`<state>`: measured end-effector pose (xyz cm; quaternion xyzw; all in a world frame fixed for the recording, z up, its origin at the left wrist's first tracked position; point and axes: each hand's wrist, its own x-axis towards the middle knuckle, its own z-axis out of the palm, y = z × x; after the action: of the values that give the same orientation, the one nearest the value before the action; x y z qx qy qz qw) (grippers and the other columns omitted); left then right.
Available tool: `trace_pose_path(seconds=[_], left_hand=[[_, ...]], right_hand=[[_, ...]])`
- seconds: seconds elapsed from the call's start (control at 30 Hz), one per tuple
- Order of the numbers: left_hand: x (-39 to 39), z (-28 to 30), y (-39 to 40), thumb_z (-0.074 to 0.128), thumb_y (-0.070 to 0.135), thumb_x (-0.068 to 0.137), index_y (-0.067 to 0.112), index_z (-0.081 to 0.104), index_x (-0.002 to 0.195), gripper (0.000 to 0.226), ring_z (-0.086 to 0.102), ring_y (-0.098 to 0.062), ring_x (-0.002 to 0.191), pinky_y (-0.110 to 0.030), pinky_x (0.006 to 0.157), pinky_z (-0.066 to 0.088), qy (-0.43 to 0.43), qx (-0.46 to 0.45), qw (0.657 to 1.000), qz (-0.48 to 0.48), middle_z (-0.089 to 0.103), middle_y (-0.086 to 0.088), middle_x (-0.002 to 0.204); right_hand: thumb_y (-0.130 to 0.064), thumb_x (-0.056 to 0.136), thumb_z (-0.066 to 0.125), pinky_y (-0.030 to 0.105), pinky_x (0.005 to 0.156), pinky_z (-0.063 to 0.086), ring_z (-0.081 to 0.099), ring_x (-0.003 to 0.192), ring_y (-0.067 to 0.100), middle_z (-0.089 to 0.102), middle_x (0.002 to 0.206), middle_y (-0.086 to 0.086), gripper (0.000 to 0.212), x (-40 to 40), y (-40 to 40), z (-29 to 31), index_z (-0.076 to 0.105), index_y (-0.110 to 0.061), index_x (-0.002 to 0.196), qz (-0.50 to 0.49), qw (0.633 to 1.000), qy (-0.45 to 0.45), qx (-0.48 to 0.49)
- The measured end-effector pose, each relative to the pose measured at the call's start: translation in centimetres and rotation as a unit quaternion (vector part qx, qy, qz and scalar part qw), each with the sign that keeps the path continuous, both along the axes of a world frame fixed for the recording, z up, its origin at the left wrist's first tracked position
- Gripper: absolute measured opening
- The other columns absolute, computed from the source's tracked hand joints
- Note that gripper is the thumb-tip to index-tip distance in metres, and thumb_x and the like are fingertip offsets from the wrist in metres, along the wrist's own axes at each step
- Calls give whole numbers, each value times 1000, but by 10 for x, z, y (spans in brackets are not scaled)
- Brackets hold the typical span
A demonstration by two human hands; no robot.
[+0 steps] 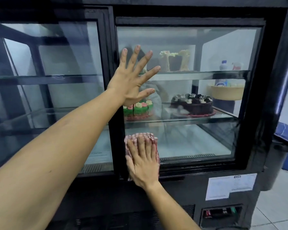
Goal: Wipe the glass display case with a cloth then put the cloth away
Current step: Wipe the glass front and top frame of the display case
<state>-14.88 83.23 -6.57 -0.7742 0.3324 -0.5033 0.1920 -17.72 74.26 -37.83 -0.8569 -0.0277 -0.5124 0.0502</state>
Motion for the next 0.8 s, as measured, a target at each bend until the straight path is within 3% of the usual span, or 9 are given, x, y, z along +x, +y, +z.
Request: trace_pose_path(seconds=[0.13, 0.33, 0.4, 0.5, 0.6, 0.73, 0.8], left_hand=[[1, 0, 0, -16, 77, 93, 36, -23, 162, 80, -20, -49, 155, -69, 123, 2, -8, -5, 1000, -2, -27, -14, 169], [-1, 0, 0, -15, 76, 92, 36, -22, 162, 80, -20, -48, 155, -69, 124, -1, -1, -4, 1000, -4, -27, -14, 170], [-2, 0, 0, -14, 76, 93, 37, -22, 162, 80, -20, -48, 155, -69, 124, -1, 3, -5, 1000, -5, -27, -14, 170], [-1, 0, 0, -13, 76, 93, 36, -21, 162, 81, -19, -48, 155, -70, 123, -1, 1, -5, 1000, -6, -26, -14, 170], [0, -1, -1, -12, 77, 93, 36, -21, 162, 81, -19, -49, 155, -70, 123, 0, -6, -6, 1000, -5, -27, -14, 170], [0, -2, 0, -12, 77, 93, 35, -21, 162, 81, -18, -49, 155, -70, 123, 2, -10, -4, 1000, -11, -26, -15, 170], [3, -2, 1, -12, 77, 93, 35, -20, 163, 82, -17, -49, 156, -70, 124, 2, -15, -5, 1000, -16, -25, -15, 170]], right_hand=[[-49, 110, 30, 45, 130, -2, 1, 162, 25, -1, 176, 4, 63, -13, -11, -29, 9, -34, 167, -15, 998, 45, -29], [-45, 112, 19, 49, 130, -5, 6, 161, 35, -7, 175, 7, 56, 15, -2, 80, 13, -33, 167, -32, 997, -53, 39], [-46, 113, 19, 50, 130, -5, 1, 161, 35, -6, 174, 8, 56, 19, 5, 89, 11, -33, 167, -32, 995, -64, 64], [-43, 113, 22, 51, 129, -9, -7, 161, 34, -10, 174, 12, 57, 14, 17, 41, 12, -28, 167, -28, 996, -36, 80], [-43, 111, 29, 53, 128, -13, -8, 160, 37, -6, 174, 18, 63, 5, 30, -20, 10, -24, 168, -51, 986, 0, 161], [-46, 110, 24, 54, 127, -15, -12, 159, 42, -5, 171, 26, 67, 11, 32, -6, 5, -16, 167, -92, 971, -5, 219], [-44, 110, 25, 50, 127, -16, -16, 158, 41, -9, 171, 24, 69, 16, -3, 7, 1, -13, 167, -127, 930, -58, 339]])
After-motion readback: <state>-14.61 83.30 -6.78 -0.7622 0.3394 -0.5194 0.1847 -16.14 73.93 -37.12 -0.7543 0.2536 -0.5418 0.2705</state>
